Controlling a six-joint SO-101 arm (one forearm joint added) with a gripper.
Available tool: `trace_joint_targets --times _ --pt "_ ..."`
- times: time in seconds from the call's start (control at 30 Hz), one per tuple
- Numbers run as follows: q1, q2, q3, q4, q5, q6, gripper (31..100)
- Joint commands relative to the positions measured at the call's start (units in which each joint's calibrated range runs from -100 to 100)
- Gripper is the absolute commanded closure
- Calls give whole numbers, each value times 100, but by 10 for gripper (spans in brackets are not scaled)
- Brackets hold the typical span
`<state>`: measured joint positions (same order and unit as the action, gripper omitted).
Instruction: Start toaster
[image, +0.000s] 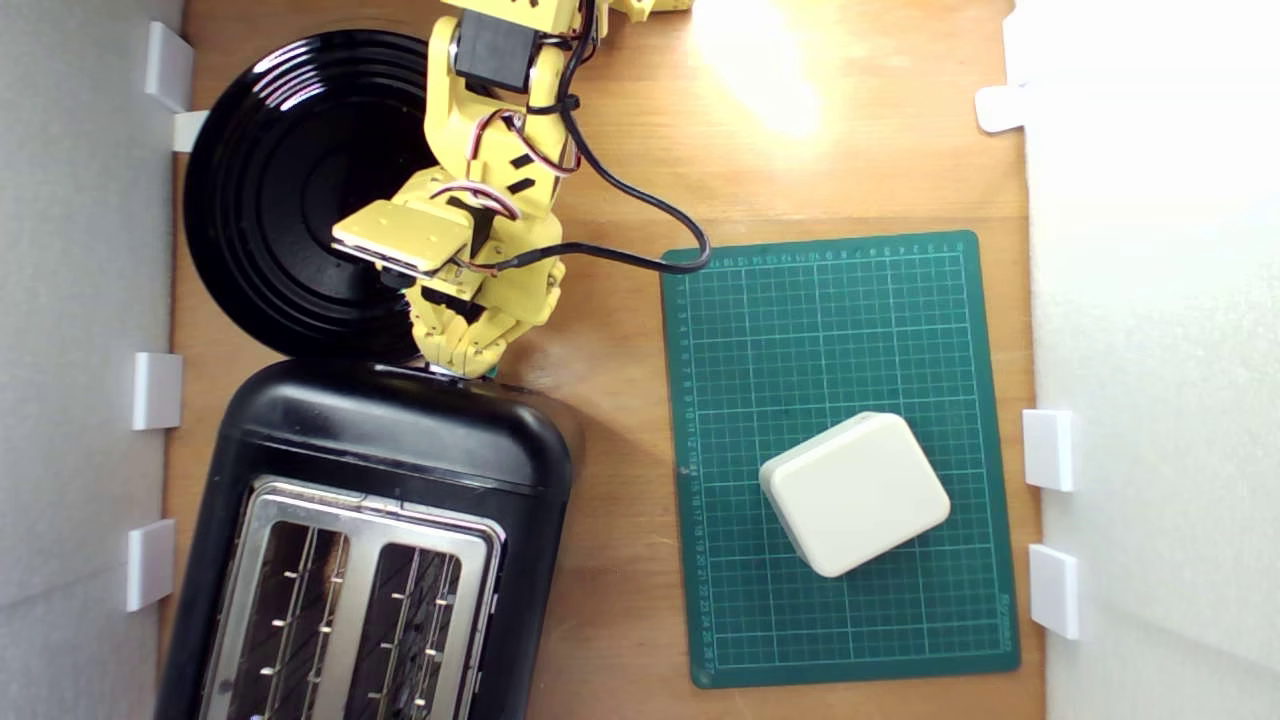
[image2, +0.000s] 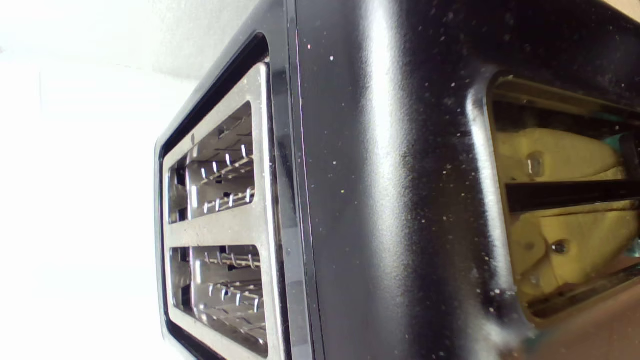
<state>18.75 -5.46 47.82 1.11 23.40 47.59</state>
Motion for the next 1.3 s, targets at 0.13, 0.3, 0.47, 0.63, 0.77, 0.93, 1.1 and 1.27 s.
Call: trace_joint_targets --times 0.13,0.3,0.47,0.63,0.77,0.93,1.1,1.27 --pt "-2 1071 356 21 88 -248 988" --pt "-2 1329 -271 21 1133 -316 988" --pt "-2 1470 -480 199 1321 -311 988" --pt "53 1362 -625 236 1330 -326 988" --pt "22 1037 -752 236 1330 -342 988" --pt "-42 671 -870 227 1381 -353 988" --pt "-50 446 -1479 227 2049 -358 988" --pt "-58 263 -1643 227 2041 -358 988"
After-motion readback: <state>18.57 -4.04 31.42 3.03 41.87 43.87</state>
